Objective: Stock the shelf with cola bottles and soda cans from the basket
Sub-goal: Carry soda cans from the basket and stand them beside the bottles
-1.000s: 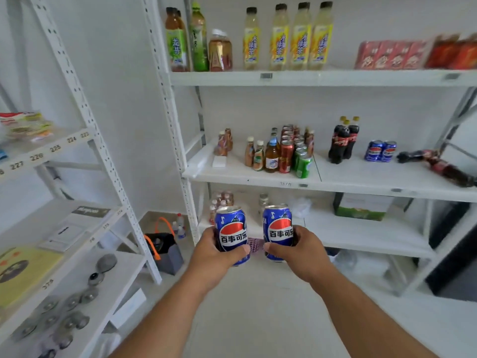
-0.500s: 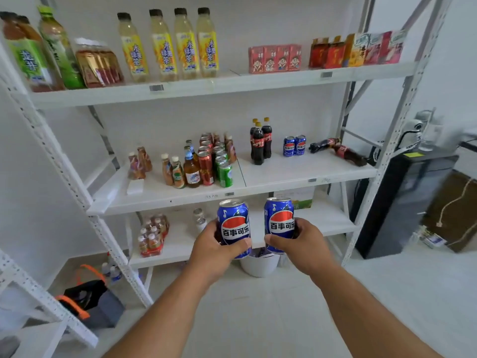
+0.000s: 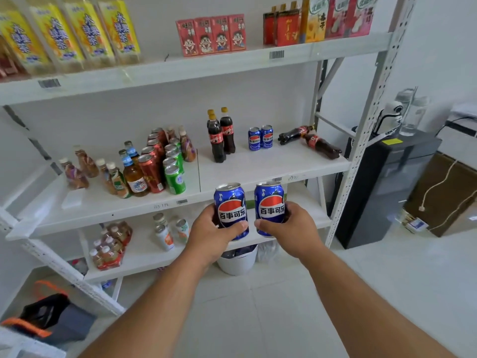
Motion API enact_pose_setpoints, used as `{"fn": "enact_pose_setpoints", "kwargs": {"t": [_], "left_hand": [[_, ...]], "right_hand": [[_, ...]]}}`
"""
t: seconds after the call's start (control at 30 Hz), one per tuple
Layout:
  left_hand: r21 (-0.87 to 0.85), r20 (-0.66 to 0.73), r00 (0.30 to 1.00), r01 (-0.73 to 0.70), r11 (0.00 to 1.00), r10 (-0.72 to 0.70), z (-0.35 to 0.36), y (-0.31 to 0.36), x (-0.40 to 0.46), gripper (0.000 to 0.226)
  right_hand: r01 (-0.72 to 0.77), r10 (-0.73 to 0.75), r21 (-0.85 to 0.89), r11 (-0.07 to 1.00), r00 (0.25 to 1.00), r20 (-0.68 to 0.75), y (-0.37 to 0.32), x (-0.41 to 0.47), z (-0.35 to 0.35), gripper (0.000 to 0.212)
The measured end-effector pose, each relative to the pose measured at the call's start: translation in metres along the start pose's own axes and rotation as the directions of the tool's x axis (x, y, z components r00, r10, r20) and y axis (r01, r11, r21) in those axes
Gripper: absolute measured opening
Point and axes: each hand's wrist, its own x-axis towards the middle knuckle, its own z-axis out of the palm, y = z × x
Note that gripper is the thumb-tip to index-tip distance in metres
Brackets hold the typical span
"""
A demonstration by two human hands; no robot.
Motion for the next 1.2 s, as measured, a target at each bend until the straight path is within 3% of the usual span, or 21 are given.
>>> {"fn": "enact_pose_setpoints", "kwargs": {"t": [0.77, 1.2], "left_hand": [[-0.035, 0.099, 0.995, 0.005, 0.999, -0.002, 0.074, 0.001, 0.203, 0.062], [0.000, -0.056, 0.995, 0.082, 0.997, -0.082, 0.193, 0.037, 0.283, 0.061]], "right_hand": [[-0.054, 0.051, -0.059, 0.997, 0.998, -0.044, 0.014, 0.200, -0.022, 0.054], [-0.018, 0.027, -0.075, 0.997, 0.993, 0.115, 0.054, 0.335, -0.111, 0.066]]}}
